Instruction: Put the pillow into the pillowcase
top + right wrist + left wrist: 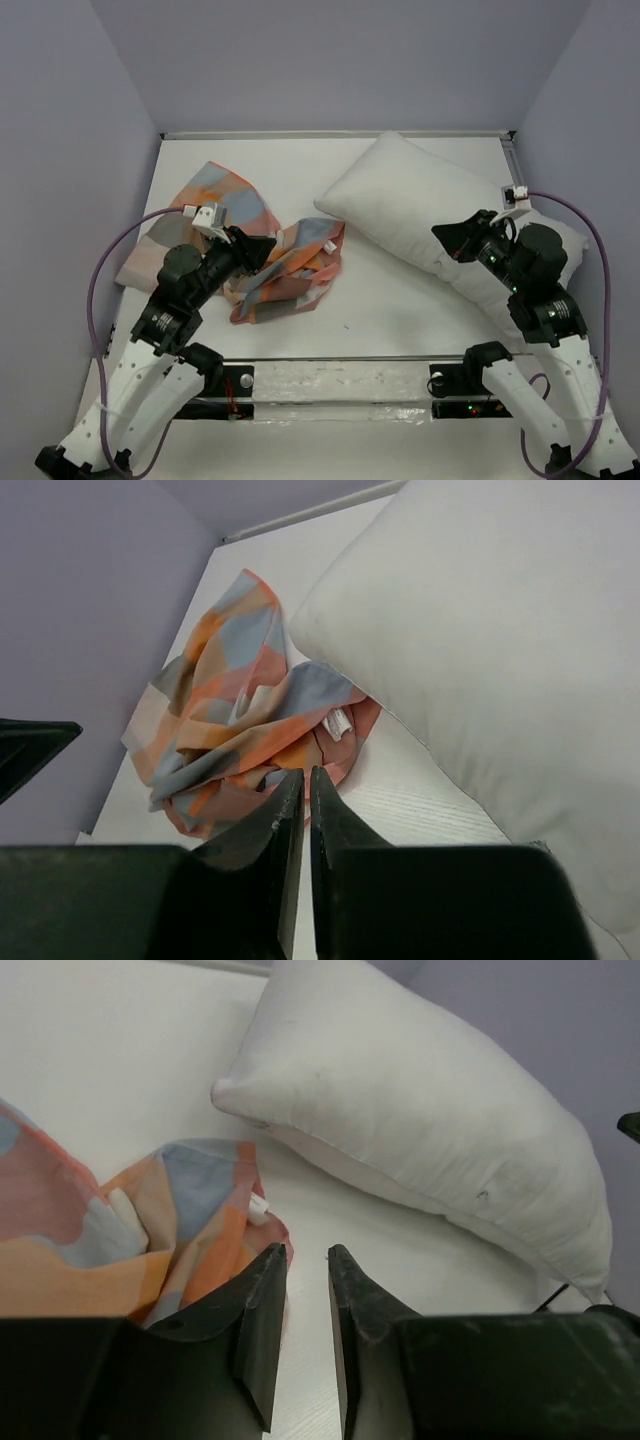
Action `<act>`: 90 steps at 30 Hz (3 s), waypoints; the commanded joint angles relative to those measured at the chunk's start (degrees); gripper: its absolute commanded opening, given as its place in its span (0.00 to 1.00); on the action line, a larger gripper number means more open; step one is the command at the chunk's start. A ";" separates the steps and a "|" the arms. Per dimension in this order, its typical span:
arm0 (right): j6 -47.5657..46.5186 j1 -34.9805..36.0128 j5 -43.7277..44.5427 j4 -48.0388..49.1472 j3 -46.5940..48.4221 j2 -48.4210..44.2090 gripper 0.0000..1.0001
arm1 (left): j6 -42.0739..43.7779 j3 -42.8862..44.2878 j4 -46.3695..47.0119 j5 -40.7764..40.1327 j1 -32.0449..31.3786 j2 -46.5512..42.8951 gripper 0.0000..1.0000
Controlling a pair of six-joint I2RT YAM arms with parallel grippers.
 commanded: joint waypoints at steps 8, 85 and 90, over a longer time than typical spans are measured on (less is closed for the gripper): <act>5.22 18.64 7.35 19.28 -6.28 17.45 0.10 | 3.74 8.57 -11.20 -42.81 -26.79 22.50 0.37; -3.04 36.78 28.13 33.10 25.19 57.03 0.00 | 16.81 0.14 25.33 -50.31 -21.79 30.44 0.47; -3.22 33.36 22.17 30.56 26.60 58.53 0.00 | 16.12 1.02 24.73 -49.70 -21.18 29.23 0.00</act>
